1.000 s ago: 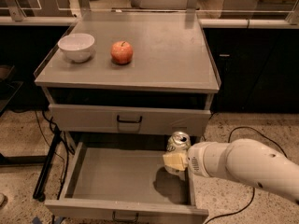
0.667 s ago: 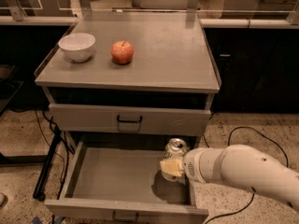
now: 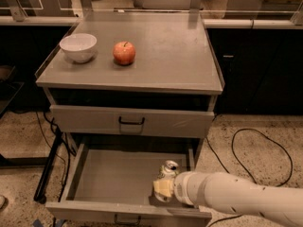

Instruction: Place 7up can into middle drawer

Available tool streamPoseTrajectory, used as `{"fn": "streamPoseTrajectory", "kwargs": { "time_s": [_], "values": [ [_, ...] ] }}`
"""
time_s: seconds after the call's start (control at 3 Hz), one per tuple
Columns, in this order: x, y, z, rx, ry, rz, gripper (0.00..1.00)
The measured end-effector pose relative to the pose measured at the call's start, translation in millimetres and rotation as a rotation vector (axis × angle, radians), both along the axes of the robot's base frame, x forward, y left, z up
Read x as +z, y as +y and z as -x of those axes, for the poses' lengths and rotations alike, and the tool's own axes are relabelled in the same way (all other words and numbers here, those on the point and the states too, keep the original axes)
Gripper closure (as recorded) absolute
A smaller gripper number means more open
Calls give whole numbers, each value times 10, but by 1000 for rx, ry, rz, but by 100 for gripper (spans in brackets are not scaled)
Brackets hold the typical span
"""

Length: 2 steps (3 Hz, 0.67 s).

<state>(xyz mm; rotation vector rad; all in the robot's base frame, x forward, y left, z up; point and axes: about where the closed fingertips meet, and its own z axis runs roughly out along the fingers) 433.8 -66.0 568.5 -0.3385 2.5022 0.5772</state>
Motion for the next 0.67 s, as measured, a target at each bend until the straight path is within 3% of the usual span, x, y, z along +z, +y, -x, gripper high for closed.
{"fn": "streamPoseTrajectory", "kwargs": {
  "time_s": [0.67],
  "values": [
    [-87, 42, -51, -30, -14, -17, 100]
  ]
}}
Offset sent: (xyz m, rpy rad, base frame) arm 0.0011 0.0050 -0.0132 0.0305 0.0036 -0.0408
